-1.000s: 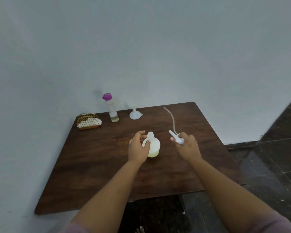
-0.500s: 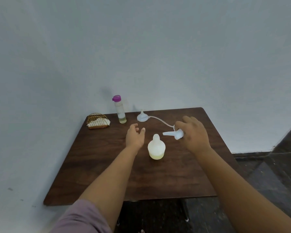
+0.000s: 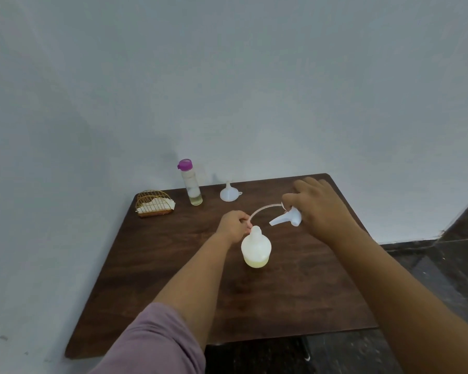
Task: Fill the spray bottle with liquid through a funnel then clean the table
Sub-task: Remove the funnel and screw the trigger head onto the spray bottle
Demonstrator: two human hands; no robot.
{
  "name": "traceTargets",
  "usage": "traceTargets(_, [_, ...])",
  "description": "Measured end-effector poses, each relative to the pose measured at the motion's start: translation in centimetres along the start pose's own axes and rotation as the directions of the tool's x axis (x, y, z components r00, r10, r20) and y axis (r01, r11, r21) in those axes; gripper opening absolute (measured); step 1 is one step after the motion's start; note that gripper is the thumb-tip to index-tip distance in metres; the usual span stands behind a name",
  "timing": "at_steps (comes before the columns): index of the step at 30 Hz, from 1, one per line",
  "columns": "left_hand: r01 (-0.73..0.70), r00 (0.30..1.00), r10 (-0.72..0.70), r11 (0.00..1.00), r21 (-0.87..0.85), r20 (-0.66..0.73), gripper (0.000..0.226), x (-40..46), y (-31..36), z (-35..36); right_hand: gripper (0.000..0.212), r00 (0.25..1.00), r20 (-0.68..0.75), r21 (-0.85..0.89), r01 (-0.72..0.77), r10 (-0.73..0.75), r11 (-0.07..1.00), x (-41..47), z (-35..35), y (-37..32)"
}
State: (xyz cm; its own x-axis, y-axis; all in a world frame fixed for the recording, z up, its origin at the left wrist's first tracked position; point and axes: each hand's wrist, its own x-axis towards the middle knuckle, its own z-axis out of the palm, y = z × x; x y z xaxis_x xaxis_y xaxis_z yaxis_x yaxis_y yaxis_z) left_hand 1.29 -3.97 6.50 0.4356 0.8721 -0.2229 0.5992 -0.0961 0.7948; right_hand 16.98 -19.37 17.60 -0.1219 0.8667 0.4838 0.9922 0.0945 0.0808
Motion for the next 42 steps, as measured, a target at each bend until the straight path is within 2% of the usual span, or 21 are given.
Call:
traceTargets(5, [0.024,0.995,-0.046,0.97,-0.244,-0.085,0.013,1.0,0.0,2.1,0.013,0.996,-0.078,0.055,-0.039,0.043,0.998,1.3,0.0,0.7])
traceTargets(8, [-0.023,0.992,-0.001,0.98,-0.197,-0.122,0.01,1.0,-0.4,2.4,0.025,0.996,-0.071,0.081,-0.056,0.062,0.995,1.9,-0.5,0.6])
traceTargets(10, [-0.069,0.989,0.048,0.987,-0.148,-0.138,0.011,0.5,-0.6,2.1,0.019,0.998,-0.042,0.07,-0.049,0.052,0.996,1.8,-0.9,0.1])
traceTargets(12, [-0.112,0.993,0.109,0.993,-0.045,-0.053,0.011,3.7,-1.5,2.2,0.01,0.993,-0.029,0.063,-0.108,0.11,0.992,3.7,1.0,0.6])
traceTargets(14, [-0.093,0.996,0.093,0.995,-0.034,-0.018,0.009,3.1,-2.0,2.6,0.018,0.994,0.026,0.094,-0.104,0.102,0.99,3.5,0.6,0.4])
traceTargets(16, [-0.028,0.999,0.034,0.979,-0.203,0.027,0.012,2.5,-2.4,2.5,0.02,0.995,0.07,0.118,-0.086,0.078,0.989,3.7,0.1,0.4])
traceTargets(18, [0.042,0.992,0.0,0.94,-0.34,0.123,0.034,2.1,-3.5,2.2,0.016,0.994,0.101,0.142,-0.067,0.053,0.988,4.2,-0.3,-0.3])
traceTargets(19, [0.051,0.985,0.008,0.942,-0.331,0.172,0.048,1.9,-4.0,2.0,0.016,0.993,0.107,0.165,-0.061,0.044,0.984,4.4,-0.4,-0.5])
traceTargets(21, [0.018,0.973,0.022,0.985,-0.17,0.23,0.064,2.1,-4.7,1.8,0.023,0.981,0.181,0.226,-0.11,0.069,0.968,5.1,-0.5,-1.0])
traceTargets(23, [-0.046,0.973,0.042,0.999,0.013,0.227,0.059,2.2,-5.5,2.1,0.017,0.947,0.312,0.267,-0.169,0.08,0.949,6.0,-0.7,-1.6])
traceTargets(24, [-0.067,0.974,0.054,0.996,0.05,0.222,0.057,2.1,-5.3,2.0,0.016,0.921,0.382,0.277,-0.191,0.075,0.942,6.3,-0.8,-2.0])
traceTargets(27, [-0.102,0.97,0.076,0.99,0.102,0.232,0.056,1.9,-5.0,2.0,0.016,0.885,0.465,0.368,-0.229,0.035,0.901,6.9,-1.0,-3.3])
traceTargets(30, [-0.101,0.953,0.065,0.989,0.108,0.297,0.053,2.5,-5.5,2.4,0.026,0.854,0.52,0.467,-0.26,-0.025,0.845,7.7,-1.1,-4.2])
traceTargets(33, [-0.067,0.949,0.033,0.993,0.099,0.312,0.075,5.3,-9.3,4.8,0.029,0.808,0.586,0.513,-0.317,-0.056,0.798,8.6,0.2,-4.3])
traceTargets(34, [-0.074,0.948,0.041,0.993,0.095,0.317,0.079,5.3,-9.4,4.8,0.029,0.799,0.6,0.513,-0.357,-0.029,0.781,8.7,1.1,-4.1])
traceTargets(38, [-0.105,0.954,0.07,0.989,0.107,0.29,0.063,3.7,-7.3,3.5,0.03,0.773,0.595,0.455,-0.551,0.221,0.7,7.6,6.0,-2.4])
traceTargets(42, [-0.123,0.952,0.076,0.982,0.142,0.296,0.059,3.3,-7.1,3.5,0.031,0.727,0.575,0.421,-0.656,0.375,0.626,5.8,10.4,-2.9])
